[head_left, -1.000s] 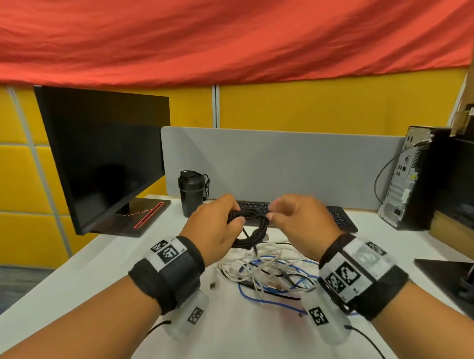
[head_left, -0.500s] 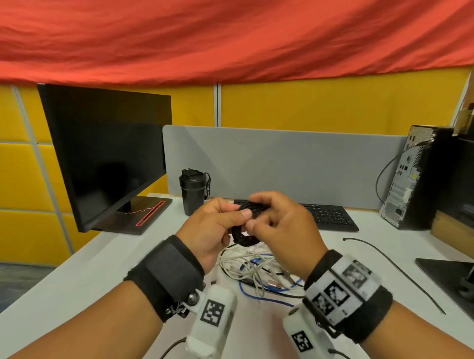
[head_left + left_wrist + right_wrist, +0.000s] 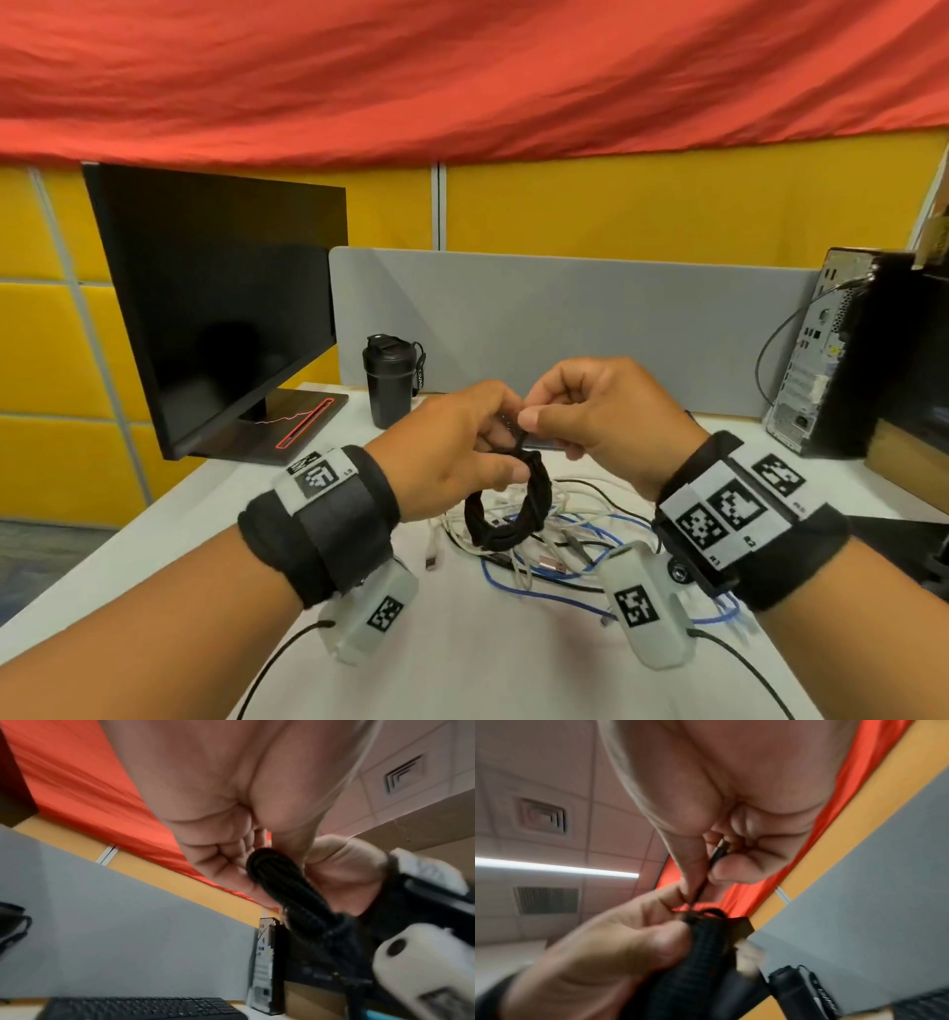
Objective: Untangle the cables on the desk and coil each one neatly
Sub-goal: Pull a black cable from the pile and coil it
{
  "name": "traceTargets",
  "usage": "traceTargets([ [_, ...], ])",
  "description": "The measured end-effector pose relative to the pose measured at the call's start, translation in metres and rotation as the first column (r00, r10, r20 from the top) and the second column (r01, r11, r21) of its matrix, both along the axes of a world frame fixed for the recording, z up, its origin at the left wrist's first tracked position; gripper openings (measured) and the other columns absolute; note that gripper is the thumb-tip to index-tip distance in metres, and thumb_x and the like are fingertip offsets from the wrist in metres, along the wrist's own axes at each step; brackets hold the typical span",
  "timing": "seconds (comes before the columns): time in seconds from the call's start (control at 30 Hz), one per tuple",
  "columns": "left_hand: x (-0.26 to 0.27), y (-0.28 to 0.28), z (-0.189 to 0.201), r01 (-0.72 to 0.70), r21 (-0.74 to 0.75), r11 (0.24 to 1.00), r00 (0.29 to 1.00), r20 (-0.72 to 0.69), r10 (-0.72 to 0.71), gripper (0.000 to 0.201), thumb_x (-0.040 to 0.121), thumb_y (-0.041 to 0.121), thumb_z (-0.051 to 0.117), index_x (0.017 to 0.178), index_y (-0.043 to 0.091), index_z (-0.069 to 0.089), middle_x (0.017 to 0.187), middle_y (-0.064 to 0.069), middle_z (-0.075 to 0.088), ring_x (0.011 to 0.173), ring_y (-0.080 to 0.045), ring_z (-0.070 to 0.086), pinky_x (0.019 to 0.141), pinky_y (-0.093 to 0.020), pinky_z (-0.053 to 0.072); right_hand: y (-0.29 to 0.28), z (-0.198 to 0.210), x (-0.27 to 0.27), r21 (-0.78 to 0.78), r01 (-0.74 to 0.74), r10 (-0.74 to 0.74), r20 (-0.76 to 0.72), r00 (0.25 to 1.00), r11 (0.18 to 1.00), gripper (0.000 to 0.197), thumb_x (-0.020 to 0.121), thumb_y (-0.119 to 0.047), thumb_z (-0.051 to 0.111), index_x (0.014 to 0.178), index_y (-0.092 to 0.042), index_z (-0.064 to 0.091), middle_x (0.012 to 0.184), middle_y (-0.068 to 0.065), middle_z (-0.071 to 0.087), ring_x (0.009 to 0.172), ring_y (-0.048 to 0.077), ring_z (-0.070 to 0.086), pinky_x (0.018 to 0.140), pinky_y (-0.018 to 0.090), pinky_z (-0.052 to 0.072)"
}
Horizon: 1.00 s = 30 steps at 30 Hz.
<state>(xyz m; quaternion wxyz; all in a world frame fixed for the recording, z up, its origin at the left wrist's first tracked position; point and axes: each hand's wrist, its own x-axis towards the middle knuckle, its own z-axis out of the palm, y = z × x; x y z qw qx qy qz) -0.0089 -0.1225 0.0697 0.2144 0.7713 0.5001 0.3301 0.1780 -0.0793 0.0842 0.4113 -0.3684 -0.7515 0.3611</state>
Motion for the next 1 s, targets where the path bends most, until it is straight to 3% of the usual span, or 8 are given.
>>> traceTargets([
  [0.1,0.003,-0.006,0.003,0.165,-0.115,0.98,0.948,0.291,-0.125,0.048,0.085,0.002,0.074,0.123,0.022,0.053,0.085,-0.004,0.074,0.077,-0.018,0.073,0.071,-0.027,0.059,0.001,-0.016,-0.001,-0.194,-0.051,-0.008,-0.291,0.957,0.98,0.013,0.079,-0.005,0.076,0.072,-0.009,0.065,0.058,0.005,0.059,0.047,0.013,0.051,0.046,0.024,0.044],
  [0.2,0.009,-0.006,-0.001,0.081,-0.051,0.995,0.876,0.48,-0.047,0.031,0.089,0.0,0.07,0.115,0.015,0.066,0.081,0.001,0.076,0.073,-0.011,0.072,0.067,-0.021,0.056,-0.003,-0.039,-0.009,-0.43,-0.188,-0.041,-0.47,0.882,0.883,0.01,0.088,-0.001,0.064,0.079,-0.006,0.066,0.061,0.008,0.059,0.047,0.011,0.052,0.043,0.02,0.049],
  [0.37,0.012,-0.003,-0.021,-0.155,0.37,0.916,0.971,-0.113,0.21,0.012,0.097,0.024,0.055,0.099,0.024,0.067,0.084,0.01,0.064,0.077,-0.007,0.057,0.072,-0.027,0.05,-0.004,-0.045,-0.005,-0.543,-0.269,0.032,-0.406,0.914,0.795,0.02,0.089,0.005,0.058,0.085,-0.008,0.074,0.08,0.011,0.072,0.064,0.016,0.068,0.054,0.027,0.058],
  [0.5,0.013,0.002,-0.026,-0.192,0.465,0.864,0.951,-0.13,0.281,0.015,0.1,0.025,0.047,0.103,0.021,0.06,0.096,0.005,0.057,0.086,-0.013,0.051,0.078,-0.031,0.045,-0.002,-0.035,0.003,-0.612,-0.347,0.077,-0.423,0.903,0.71,0.03,0.09,0.001,0.048,0.097,-0.008,0.075,0.095,0.013,0.072,0.08,0.02,0.07,0.072,0.037,0.059],
  [0.63,0.019,0.003,-0.025,-0.256,0.522,0.814,0.919,-0.131,0.372,0.017,0.098,0.025,0.05,0.107,0.02,0.063,0.098,0.002,0.066,0.09,-0.021,0.06,0.079,-0.041,0.05,-0.005,-0.031,0.006,-0.579,-0.354,0.102,-0.422,0.901,0.734,0.04,0.082,-0.039,0.066,0.108,-0.01,0.072,0.105,0.013,0.071,0.099,0.027,0.068,0.099,0.051,0.048],
  [0.73,0.023,0.004,-0.026,-0.302,0.387,0.871,0.945,0.004,0.326,0.014,0.095,0.021,0.057,0.105,0.022,0.067,0.093,0.004,0.069,0.087,-0.018,0.064,0.078,-0.035,0.053,-0.01,-0.037,-0.006,-0.371,-0.123,0.019,-0.271,0.962,0.92,0.036,0.077,-0.024,0.08,0.107,-0.007,0.071,0.093,0.014,0.075,0.088,0.027,0.073,0.091,0.049,0.055],
  [0.87,0.01,0.009,-0.02,-0.138,-0.045,0.989,0.909,0.39,0.145,0.017,0.087,0.003,0.072,0.092,0.019,0.071,0.079,0.004,0.075,0.076,-0.009,0.07,0.067,-0.018,0.053,-0.008,-0.035,-0.002,-0.317,-0.109,0.028,-0.249,0.968,0.942,0.037,0.078,0.003,0.076,0.11,-0.008,0.062,0.083,0.014,0.075,0.072,0.023,0.072,0.074,0.038,0.06],
  [1.0,-0.004,0.009,-0.015,0.024,-0.159,0.987,0.853,0.518,0.063,0.017,0.084,-0.008,0.069,0.089,0.009,0.068,0.073,0.0,0.072,0.067,-0.009,0.067,0.062,-0.018,0.052,-0.007,-0.027,-0.001,-0.282,-0.178,0.123,-0.204,0.971,0.943,0.035,0.075,0.005,0.077,0.104,-0.008,0.063,0.077,0.015,0.073,0.07,0.024,0.072,0.059,0.031,0.057],
])
